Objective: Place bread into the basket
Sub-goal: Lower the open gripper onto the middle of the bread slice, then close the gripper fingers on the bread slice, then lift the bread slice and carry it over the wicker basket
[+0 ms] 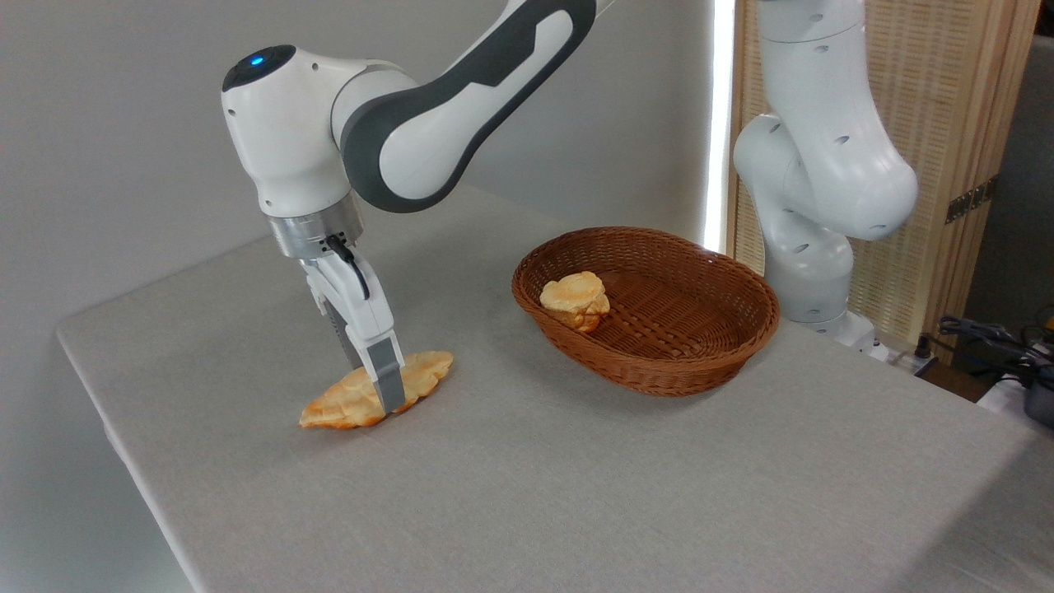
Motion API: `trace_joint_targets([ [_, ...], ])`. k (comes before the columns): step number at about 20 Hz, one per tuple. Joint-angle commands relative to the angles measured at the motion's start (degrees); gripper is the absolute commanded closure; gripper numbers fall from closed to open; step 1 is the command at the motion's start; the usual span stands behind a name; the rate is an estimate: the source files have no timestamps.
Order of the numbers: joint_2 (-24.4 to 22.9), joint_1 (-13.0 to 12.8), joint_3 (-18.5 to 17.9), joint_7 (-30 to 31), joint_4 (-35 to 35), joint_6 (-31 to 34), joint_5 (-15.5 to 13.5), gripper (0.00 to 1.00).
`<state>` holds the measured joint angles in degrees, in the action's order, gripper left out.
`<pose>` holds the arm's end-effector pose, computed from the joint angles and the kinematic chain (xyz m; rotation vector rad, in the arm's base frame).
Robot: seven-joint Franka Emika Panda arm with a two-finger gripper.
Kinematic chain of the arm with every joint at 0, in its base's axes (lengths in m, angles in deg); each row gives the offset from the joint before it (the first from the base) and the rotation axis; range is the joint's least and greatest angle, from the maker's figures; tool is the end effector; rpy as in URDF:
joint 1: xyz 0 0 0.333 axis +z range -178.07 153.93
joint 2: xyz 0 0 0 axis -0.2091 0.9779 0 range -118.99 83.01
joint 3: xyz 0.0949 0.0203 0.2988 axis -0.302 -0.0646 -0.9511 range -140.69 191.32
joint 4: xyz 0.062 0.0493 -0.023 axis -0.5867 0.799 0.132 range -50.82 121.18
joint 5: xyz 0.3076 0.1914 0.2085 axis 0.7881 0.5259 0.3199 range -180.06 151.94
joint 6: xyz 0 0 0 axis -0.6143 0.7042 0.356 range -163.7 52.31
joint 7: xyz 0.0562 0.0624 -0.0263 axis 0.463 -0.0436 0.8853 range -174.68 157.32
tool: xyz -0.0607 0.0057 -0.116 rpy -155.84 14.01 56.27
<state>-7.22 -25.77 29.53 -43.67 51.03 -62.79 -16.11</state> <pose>0.5945 -0.1938 0.3821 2.7768 -1.3533 -0.0559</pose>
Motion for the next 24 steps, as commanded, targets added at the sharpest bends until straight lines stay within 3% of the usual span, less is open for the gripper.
trace_joint_targets([
  [1,1.2,-0.3,0.4,0.7,-0.6,-1.2,3.3,0.01],
  [5,1.2,-0.3,0.5,0.8,-0.6,-1.7,2.7,0.32],
  [7,1.4,-0.3,0.5,0.8,-0.6,-1.7,2.7,0.41],
  [17,1.1,-0.3,0.5,0.8,-0.7,-1.7,2.7,0.42],
  [24,-4.9,0.3,-0.3,1.2,-0.7,0.2,2.6,0.42],
])
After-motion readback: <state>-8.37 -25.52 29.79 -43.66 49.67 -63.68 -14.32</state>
